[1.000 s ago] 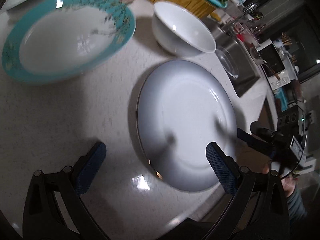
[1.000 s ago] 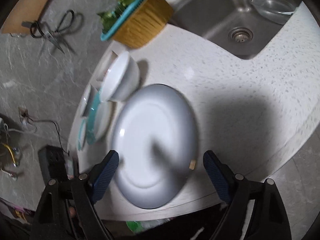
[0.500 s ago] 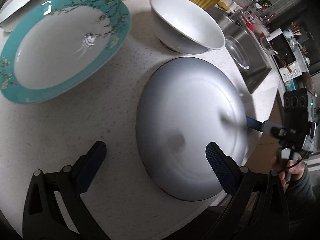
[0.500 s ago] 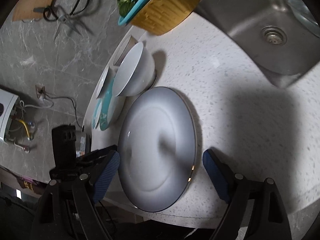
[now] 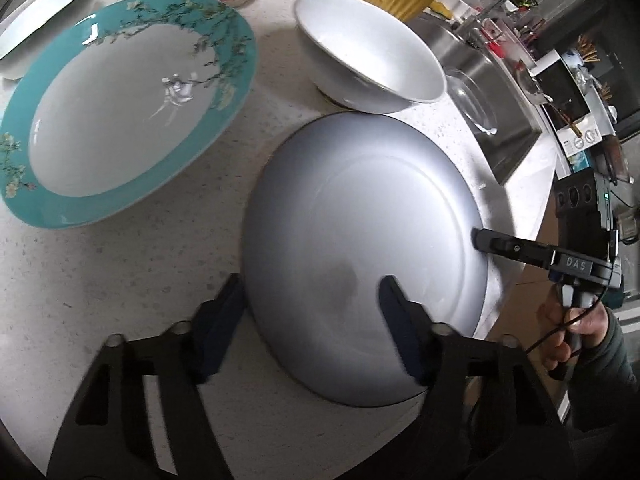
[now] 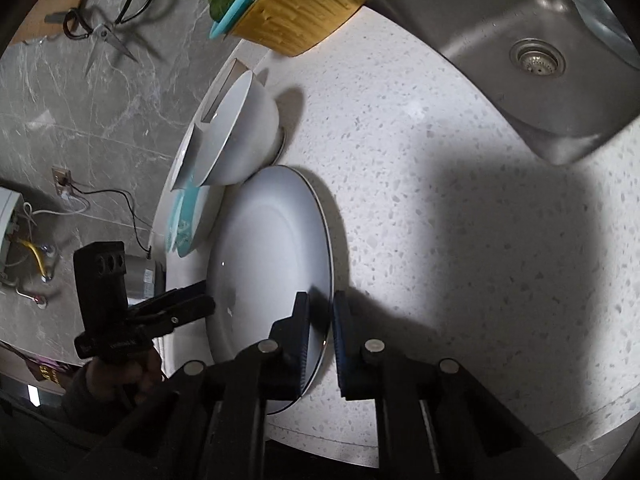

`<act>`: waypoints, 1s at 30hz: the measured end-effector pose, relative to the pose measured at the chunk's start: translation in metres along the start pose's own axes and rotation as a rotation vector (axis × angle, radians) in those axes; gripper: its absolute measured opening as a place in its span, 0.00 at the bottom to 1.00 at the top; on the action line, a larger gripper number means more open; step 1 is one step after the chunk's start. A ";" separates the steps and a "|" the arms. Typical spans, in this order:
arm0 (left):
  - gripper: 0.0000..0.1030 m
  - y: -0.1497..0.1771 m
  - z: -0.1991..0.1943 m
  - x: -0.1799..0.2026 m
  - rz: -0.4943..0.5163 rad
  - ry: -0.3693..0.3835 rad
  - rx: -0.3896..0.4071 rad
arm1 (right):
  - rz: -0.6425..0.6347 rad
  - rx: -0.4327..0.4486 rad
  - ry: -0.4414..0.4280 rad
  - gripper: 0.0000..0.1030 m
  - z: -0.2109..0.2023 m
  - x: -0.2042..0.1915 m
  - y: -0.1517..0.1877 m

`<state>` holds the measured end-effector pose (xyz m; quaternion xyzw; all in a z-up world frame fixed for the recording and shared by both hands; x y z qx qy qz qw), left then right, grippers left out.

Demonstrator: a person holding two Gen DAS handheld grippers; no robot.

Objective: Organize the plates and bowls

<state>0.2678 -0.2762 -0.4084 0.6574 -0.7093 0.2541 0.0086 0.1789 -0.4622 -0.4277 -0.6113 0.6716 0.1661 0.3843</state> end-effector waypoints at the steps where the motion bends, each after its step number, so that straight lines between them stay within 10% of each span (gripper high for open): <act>1: 0.45 -0.003 0.001 -0.002 -0.018 -0.002 -0.003 | 0.014 -0.007 0.003 0.11 0.000 0.000 -0.002; 4: 0.22 -0.005 -0.001 -0.018 -0.076 -0.019 -0.012 | 0.000 -0.011 0.034 0.14 0.002 -0.003 -0.005; 30: 0.20 0.008 -0.021 -0.035 -0.059 -0.049 0.033 | -0.160 -0.025 0.184 0.16 0.004 -0.023 -0.003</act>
Point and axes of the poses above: each gripper's, at about its wrist camera, not at the fingertips, and z roughly the way its jaws point, x to its right, y to its underside, the point moved 5 cm from there along z, roughly the way its jaws point, and after that the axes turned 8 degrees about x, right-handed, at the moved point
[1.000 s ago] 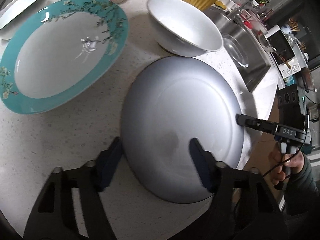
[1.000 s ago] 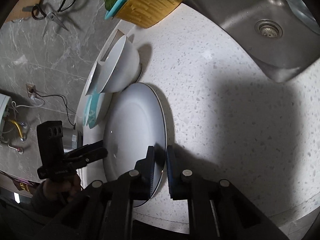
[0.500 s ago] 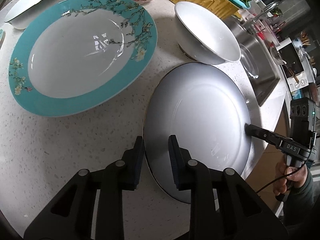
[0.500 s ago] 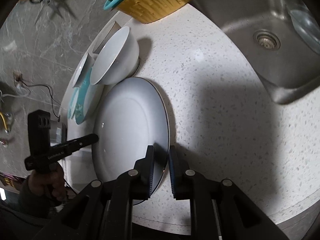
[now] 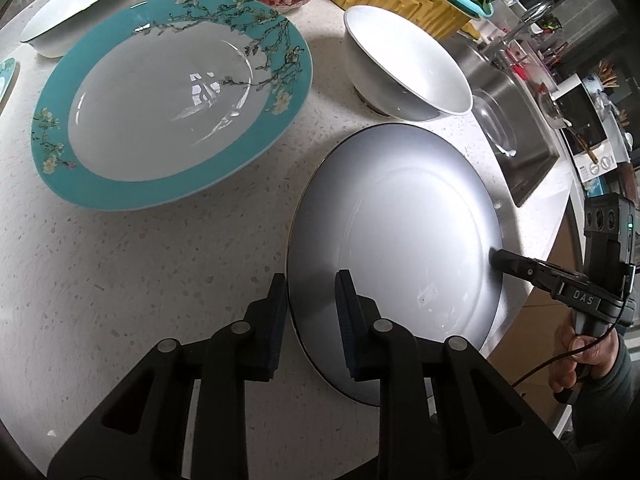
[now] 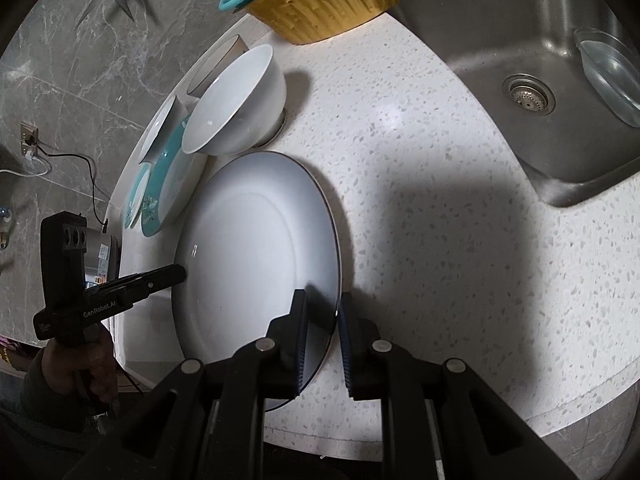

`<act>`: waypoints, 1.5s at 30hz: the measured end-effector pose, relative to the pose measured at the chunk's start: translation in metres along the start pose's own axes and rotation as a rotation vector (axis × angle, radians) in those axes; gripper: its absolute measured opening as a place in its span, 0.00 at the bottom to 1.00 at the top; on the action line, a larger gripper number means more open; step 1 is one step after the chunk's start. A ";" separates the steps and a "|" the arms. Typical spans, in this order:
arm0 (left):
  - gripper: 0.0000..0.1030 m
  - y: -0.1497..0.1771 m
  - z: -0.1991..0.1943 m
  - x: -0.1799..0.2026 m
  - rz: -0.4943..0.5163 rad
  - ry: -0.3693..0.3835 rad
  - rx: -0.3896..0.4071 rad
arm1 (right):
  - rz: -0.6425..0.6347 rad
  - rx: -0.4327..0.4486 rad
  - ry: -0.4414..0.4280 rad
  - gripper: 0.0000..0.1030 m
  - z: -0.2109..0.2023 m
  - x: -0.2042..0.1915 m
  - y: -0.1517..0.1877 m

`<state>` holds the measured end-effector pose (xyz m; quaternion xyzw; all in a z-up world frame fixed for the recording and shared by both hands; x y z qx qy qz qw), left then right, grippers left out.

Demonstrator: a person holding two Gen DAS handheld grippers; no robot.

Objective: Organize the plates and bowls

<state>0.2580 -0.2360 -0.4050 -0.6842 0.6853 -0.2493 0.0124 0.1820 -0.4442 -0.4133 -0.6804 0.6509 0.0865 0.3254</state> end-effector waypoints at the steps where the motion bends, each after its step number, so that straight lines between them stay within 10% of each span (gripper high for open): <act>1: 0.20 0.001 -0.001 -0.001 0.000 0.001 0.002 | -0.004 0.001 0.000 0.16 -0.001 -0.001 0.000; 20: 0.20 0.029 -0.076 -0.049 -0.130 -0.067 0.039 | -0.098 -0.069 -0.094 0.16 0.000 -0.063 -0.002; 36: 0.21 0.074 -0.177 -0.230 -0.287 -0.136 0.078 | -0.241 -0.186 -0.175 0.16 0.089 -0.220 0.019; 45: 0.21 0.083 -0.162 -0.311 -0.300 -0.117 0.030 | -0.232 -0.225 -0.121 0.16 0.146 -0.256 0.039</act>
Point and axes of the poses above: each gripper's, at about its wrist camera, not at the fingertips, and z roughly the way its jaws point, x to its right, y to its underside, the point moved 5 cm from there along z, roughly the way its jaws point, and after that the axes turned 8 degrees about x, right-handed, at the moved point
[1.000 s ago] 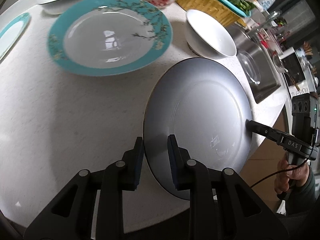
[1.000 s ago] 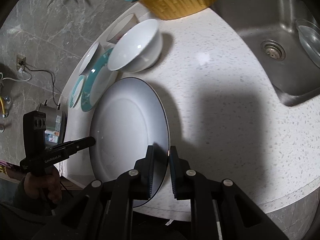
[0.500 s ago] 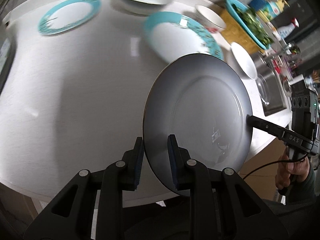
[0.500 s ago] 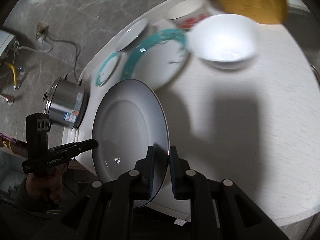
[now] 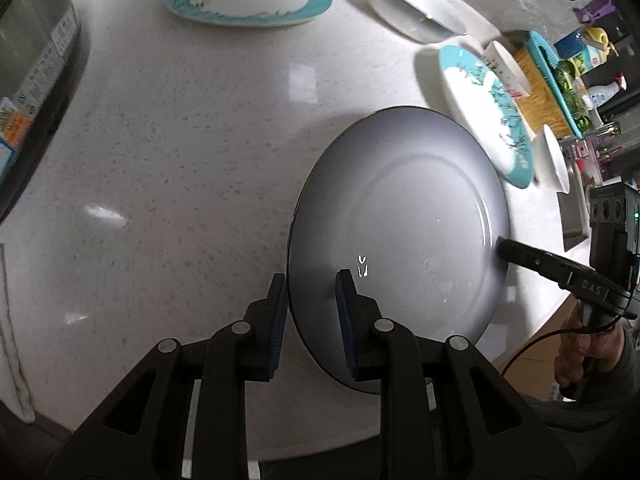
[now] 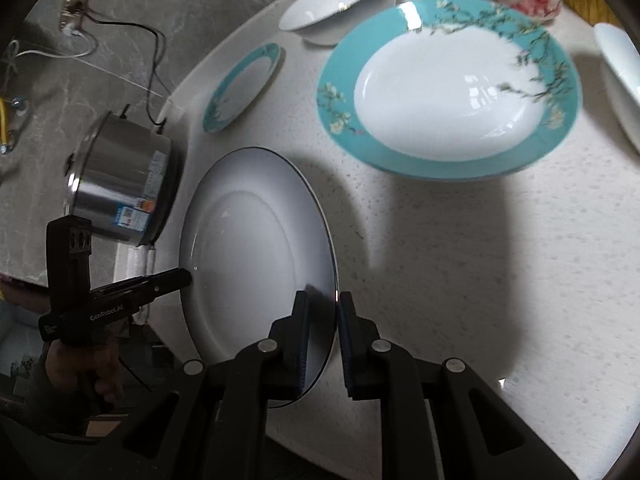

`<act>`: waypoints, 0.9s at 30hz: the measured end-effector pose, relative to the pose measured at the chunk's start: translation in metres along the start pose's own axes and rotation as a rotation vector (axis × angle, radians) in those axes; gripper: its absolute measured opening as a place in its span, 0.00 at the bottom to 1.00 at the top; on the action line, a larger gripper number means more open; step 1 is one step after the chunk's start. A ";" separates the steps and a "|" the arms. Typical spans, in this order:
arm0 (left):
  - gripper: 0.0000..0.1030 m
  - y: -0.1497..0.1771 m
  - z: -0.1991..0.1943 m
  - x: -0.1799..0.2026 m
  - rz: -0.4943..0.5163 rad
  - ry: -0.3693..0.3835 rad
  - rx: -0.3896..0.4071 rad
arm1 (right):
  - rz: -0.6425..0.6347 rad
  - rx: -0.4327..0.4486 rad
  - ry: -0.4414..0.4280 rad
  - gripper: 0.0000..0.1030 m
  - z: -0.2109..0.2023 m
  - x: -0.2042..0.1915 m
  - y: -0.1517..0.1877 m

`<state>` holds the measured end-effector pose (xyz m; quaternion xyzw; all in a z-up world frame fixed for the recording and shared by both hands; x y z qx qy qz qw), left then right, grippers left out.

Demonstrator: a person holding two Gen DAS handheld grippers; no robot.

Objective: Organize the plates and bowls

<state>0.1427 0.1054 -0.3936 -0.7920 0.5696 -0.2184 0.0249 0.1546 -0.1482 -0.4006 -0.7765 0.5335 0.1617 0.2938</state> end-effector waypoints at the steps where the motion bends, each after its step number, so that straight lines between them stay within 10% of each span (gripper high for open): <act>1: 0.21 -0.002 0.003 -0.005 0.009 0.000 -0.004 | 0.004 0.000 0.014 0.16 0.005 0.000 -0.002; 20: 0.26 -0.022 -0.001 -0.015 0.046 -0.002 0.061 | -0.023 0.042 0.142 0.24 0.015 0.000 -0.006; 23: 0.77 -0.047 -0.031 -0.019 0.051 -0.026 0.208 | -0.041 0.137 0.157 0.33 -0.013 -0.008 -0.020; 27: 0.90 -0.086 -0.062 -0.017 0.129 -0.037 0.381 | -0.030 0.288 0.131 0.65 -0.052 -0.027 -0.058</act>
Point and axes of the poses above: each gripper's, at about its wrist camera, not at the fingertips, and z roughly the way its jaws point, x to its right, y to its underside, the point moved 5 cm from there along z, roughly the way its jaws point, and after that the axes turned 8 degrees about x, right-handed, at the moved point
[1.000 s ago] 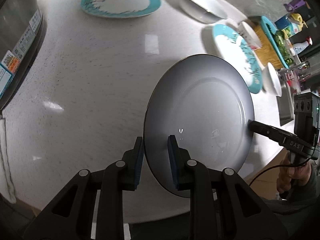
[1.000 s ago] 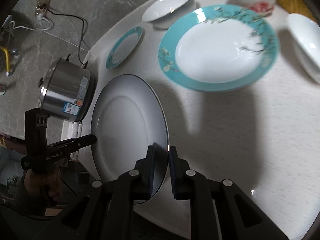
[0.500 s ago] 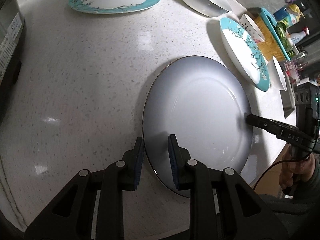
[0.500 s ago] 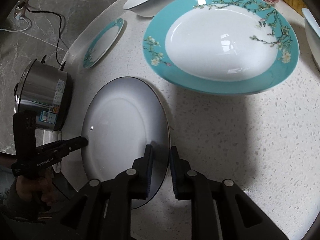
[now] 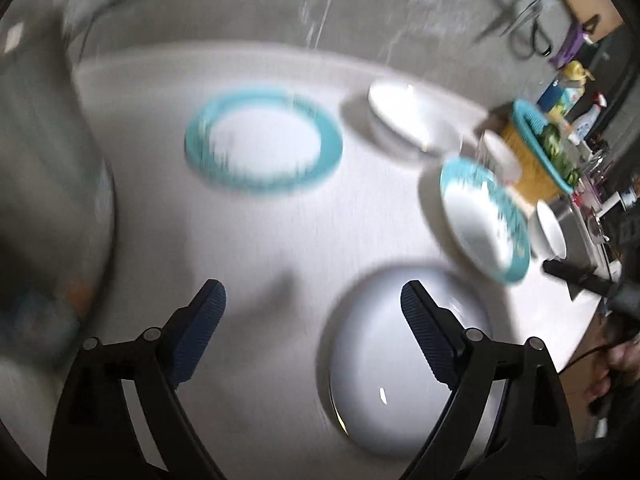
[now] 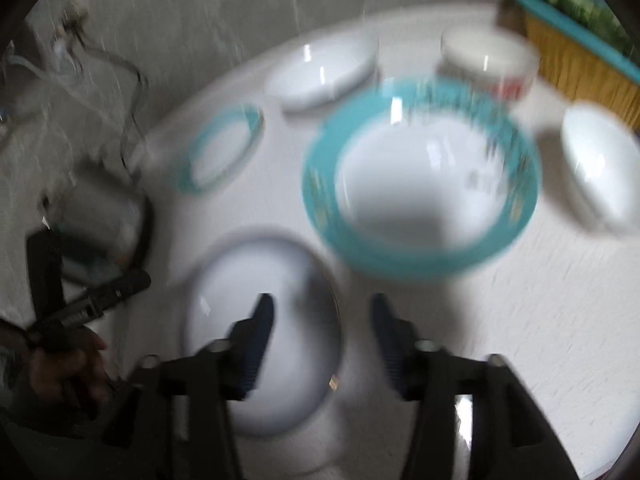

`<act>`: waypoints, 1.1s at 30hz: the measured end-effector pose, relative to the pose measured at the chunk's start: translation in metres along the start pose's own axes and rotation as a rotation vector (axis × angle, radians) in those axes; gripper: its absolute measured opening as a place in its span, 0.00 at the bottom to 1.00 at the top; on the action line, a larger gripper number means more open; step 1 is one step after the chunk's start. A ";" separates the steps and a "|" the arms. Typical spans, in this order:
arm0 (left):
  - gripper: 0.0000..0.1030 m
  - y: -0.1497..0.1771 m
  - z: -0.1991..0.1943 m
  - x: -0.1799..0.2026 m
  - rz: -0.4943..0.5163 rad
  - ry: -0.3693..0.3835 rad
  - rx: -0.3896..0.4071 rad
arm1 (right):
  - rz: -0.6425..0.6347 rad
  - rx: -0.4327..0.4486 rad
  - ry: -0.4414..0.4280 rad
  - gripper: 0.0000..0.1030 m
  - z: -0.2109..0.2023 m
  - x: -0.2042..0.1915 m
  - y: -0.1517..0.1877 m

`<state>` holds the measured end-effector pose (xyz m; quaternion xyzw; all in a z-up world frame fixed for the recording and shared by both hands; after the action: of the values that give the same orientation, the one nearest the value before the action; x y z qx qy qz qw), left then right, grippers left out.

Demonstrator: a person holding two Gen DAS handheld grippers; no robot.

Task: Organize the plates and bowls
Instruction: 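Move both grippers to the small teal-rimmed plate by the wall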

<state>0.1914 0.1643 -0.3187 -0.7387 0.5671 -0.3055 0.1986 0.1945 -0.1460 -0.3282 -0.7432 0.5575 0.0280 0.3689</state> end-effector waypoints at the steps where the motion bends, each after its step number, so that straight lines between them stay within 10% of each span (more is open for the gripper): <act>1: 0.95 -0.010 0.002 -0.001 0.016 -0.008 0.014 | 0.005 0.041 -0.025 0.70 -0.006 -0.010 -0.017; 3: 0.95 -0.027 0.010 -0.007 0.009 -0.027 0.016 | 0.014 0.086 -0.085 0.86 -0.006 -0.031 -0.042; 11: 0.96 -0.115 0.055 -0.054 -0.051 -0.162 0.027 | 0.119 0.008 -0.176 0.85 0.079 -0.081 -0.093; 19: 0.95 -0.177 0.120 -0.085 -0.028 -0.249 -0.142 | 0.222 -0.095 -0.164 0.81 0.167 -0.080 -0.097; 33: 0.94 -0.181 0.200 -0.119 -0.009 -0.297 -0.303 | 0.303 -0.163 -0.145 0.81 0.223 -0.059 -0.095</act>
<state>0.4364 0.3178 -0.3766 -0.7996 0.5676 -0.1053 0.1651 0.3356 0.0408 -0.4140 -0.6740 0.6311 0.1817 0.3383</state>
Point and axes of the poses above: each gripper's, at about its wrist camera, not at the fingertips, and z roughly the way its jaws point, x to its right, y to its underside, the point moved 5 cm from there along z, roughly the way its jaws point, and after that the axes turned 8 degrees about x, right-handed, at the moved point
